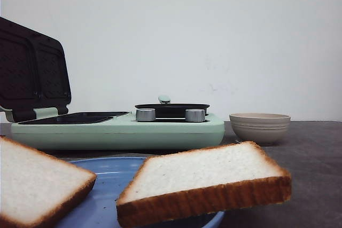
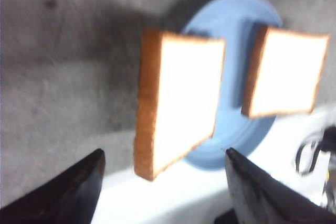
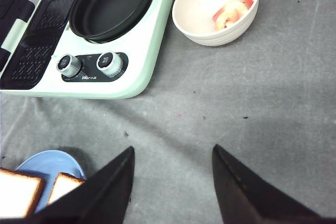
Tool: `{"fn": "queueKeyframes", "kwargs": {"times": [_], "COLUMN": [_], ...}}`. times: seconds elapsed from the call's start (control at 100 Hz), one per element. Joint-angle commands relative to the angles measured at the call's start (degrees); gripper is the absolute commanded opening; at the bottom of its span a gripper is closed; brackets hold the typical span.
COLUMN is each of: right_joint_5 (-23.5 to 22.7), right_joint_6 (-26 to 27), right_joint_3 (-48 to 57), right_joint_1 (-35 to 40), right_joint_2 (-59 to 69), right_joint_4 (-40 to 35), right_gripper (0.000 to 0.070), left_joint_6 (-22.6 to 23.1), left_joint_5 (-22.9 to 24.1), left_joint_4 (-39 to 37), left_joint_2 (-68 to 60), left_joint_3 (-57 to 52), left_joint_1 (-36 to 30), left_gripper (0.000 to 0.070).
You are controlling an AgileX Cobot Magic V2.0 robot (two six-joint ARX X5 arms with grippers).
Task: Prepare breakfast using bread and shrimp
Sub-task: 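Move the left gripper down to the bread slice on the blue plate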
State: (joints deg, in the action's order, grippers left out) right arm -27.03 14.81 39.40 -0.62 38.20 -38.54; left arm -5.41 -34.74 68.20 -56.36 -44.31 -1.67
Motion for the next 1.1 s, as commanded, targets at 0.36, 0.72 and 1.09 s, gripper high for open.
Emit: {"fn": "queueKeyframes", "kwargs": {"times": [0.36, 0.72, 1.09], "right_joint_5": [-0.7, -1.1, -1.4], "right_joint_6": [-0.7, -0.7, -0.7], "right_joint_3": [0.8, 0.8, 0.8], "right_joint_1": [0.1, 0.1, 0.1], "right_joint_2": [0.3, 0.3, 0.3], "right_joint_4": [0.3, -0.2, -0.5], "right_gripper": [0.0291, 0.0291, 0.0291], "left_joint_6": [2.9, 3.2, 3.5], "left_joint_5": [0.4, 2.6, 0.4], "left_joint_4": [-0.6, -2.3, -5.1], "left_joint_2": [-8.5, -14.2, -19.7], "left_joint_3": [-1.0, -1.0, -1.0], "left_joint_1": [-5.5, -8.7, -13.5], "left_gripper": [0.0398, 0.0398, 0.0398]}}
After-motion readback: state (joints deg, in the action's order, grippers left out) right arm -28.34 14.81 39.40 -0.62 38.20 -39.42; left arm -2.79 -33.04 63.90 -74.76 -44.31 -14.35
